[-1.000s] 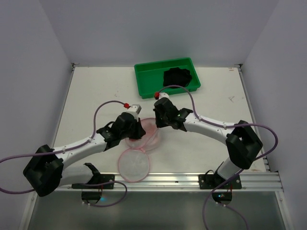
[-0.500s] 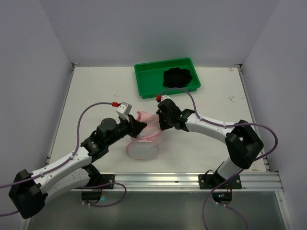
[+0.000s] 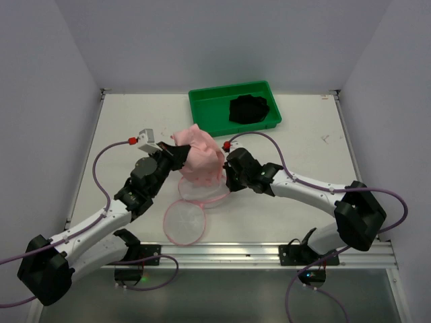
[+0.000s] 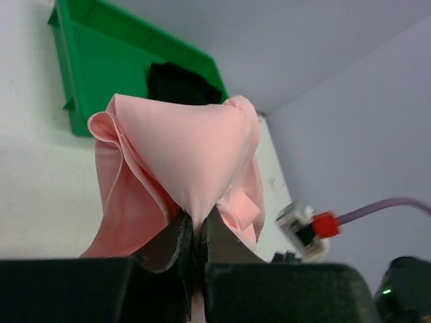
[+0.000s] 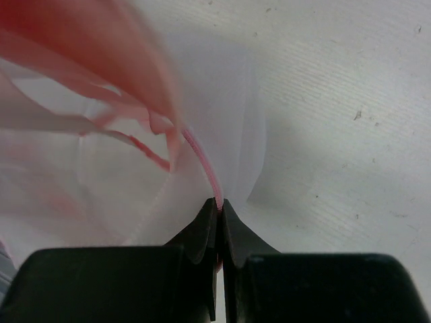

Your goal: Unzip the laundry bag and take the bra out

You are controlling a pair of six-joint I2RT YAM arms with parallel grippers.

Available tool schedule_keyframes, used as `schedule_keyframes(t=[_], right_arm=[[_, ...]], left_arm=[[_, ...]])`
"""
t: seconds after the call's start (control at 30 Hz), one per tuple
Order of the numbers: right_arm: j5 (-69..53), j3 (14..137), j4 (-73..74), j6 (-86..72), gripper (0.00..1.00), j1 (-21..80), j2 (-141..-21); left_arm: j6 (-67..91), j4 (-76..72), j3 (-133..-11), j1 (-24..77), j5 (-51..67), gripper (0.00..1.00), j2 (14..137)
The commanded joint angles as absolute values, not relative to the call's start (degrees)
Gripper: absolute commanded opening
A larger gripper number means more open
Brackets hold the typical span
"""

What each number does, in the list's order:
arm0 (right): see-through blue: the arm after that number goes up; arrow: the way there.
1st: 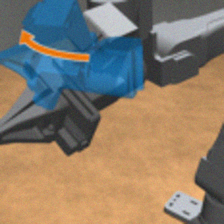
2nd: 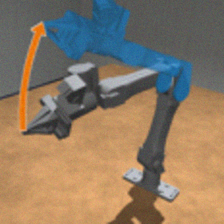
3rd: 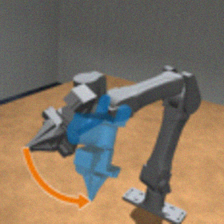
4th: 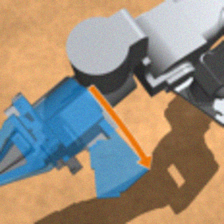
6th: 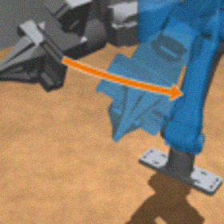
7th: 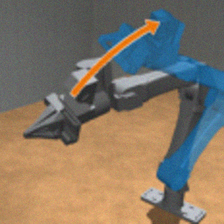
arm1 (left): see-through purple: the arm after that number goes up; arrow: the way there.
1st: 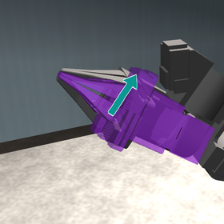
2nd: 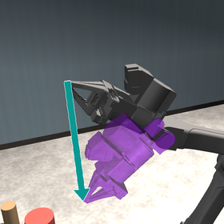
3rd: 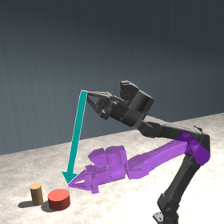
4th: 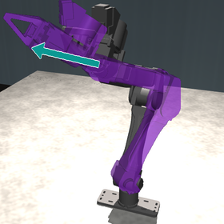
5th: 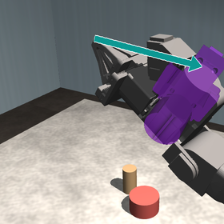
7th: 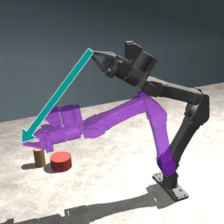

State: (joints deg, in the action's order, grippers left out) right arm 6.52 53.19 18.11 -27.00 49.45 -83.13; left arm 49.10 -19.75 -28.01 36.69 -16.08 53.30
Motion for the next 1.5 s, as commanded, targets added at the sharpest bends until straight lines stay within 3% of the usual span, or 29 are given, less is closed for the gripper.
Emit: schedule_keyframes(t=[0.0,0.4,0.73,1.03,1.47], right_arm=[[7.9,53.3,18.2,-28.0,0.0,49.4,-84.6],[14.3,54.0,22.3,-29.5,0.0,48.5,-82.2],[10.6,53.5,22.3,-28.7,0.0,47.3,-78.3],[7.2,53.7,21.2,-25.5,0.0,47.3,-76.9],[5.2,53.4,20.8,-24.0,0.0,47.1,-76.3]], left_arm=[[55.8,-31.7,-33.5,34.5,-17.1,0.0,52.8],[40.2,-25.6,-58.2,28.1,-7.5,0.0,68.5],[27.3,-28.6,-77.7,25.8,-2.5,0.0,88.7],[21.4,-34.3,-90.6,23.6,3.6,0.0,111.2],[19.7,-27.4,-104.4,22.1,5.7,0.0,136.2]])
